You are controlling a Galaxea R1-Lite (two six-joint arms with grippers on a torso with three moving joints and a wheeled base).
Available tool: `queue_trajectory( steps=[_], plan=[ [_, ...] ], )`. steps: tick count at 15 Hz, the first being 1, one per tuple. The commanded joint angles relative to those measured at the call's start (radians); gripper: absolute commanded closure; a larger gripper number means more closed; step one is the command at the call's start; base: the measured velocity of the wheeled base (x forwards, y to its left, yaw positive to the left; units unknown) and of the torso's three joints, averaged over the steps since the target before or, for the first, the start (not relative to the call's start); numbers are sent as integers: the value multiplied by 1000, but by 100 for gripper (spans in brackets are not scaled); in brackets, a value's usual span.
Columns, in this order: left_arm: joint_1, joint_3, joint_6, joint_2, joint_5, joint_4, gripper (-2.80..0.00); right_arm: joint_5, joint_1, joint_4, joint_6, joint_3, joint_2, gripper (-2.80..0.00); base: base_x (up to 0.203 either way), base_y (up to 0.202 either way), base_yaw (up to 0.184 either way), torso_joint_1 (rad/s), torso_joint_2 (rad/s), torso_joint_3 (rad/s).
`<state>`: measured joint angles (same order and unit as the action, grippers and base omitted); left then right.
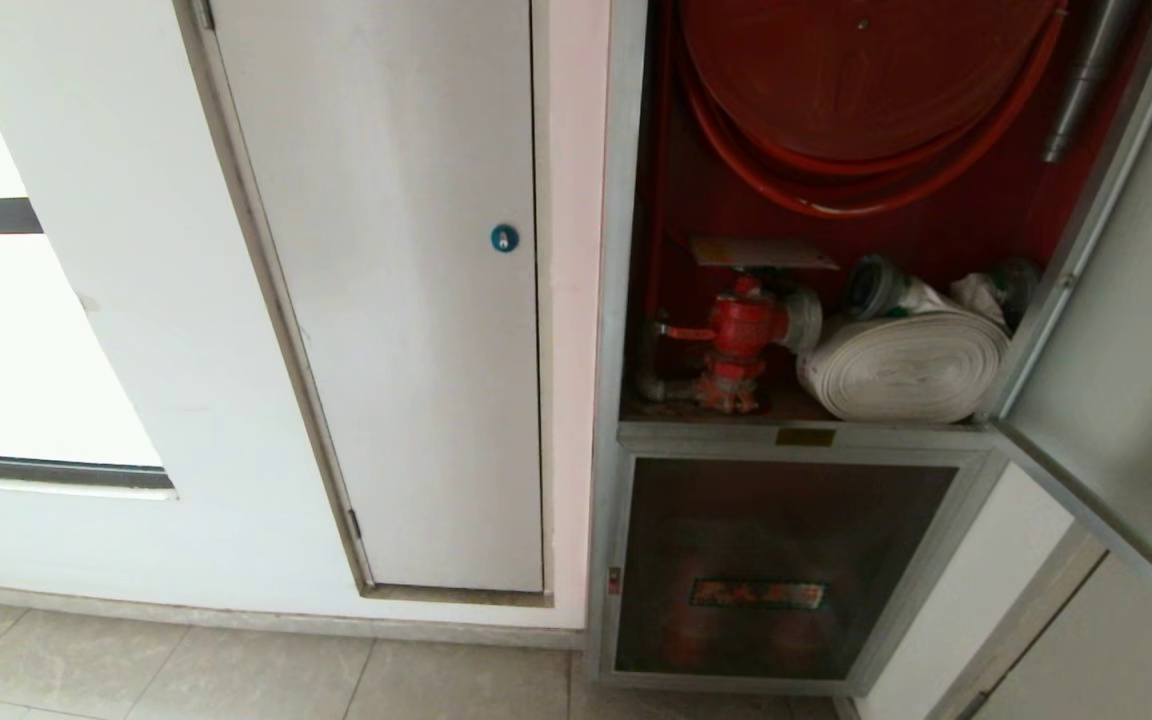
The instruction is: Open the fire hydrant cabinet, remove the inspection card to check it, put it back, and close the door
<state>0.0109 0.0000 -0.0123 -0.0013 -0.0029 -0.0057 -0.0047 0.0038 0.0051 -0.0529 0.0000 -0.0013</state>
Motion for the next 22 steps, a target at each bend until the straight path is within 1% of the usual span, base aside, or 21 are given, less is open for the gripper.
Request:
queue_trajectory(
  steps=[1,3,6,9,22],
  plan=[
    [0,0,-1,1,0,0,0,0,1,1,-1,0,0,0,0,0,0,0,0,0],
    [0,0,-1,1,0,0,0,0,0,0,-1,0,0,0,87,0,-2,-5,-1,6],
    [0,0,-5,1,0,1,0,0,1,-2,10,0,0,0,194,0,-3,14,4,-1],
    [0,-2,-5,1,0,4,0,2,1,-1,1,0,0,0,193,0,-2,3,3,4],
    [0,-3,-6,1,0,10,0,0,1,-2,7,0,0,0,196,0,0,2,3,2]
  ],
)
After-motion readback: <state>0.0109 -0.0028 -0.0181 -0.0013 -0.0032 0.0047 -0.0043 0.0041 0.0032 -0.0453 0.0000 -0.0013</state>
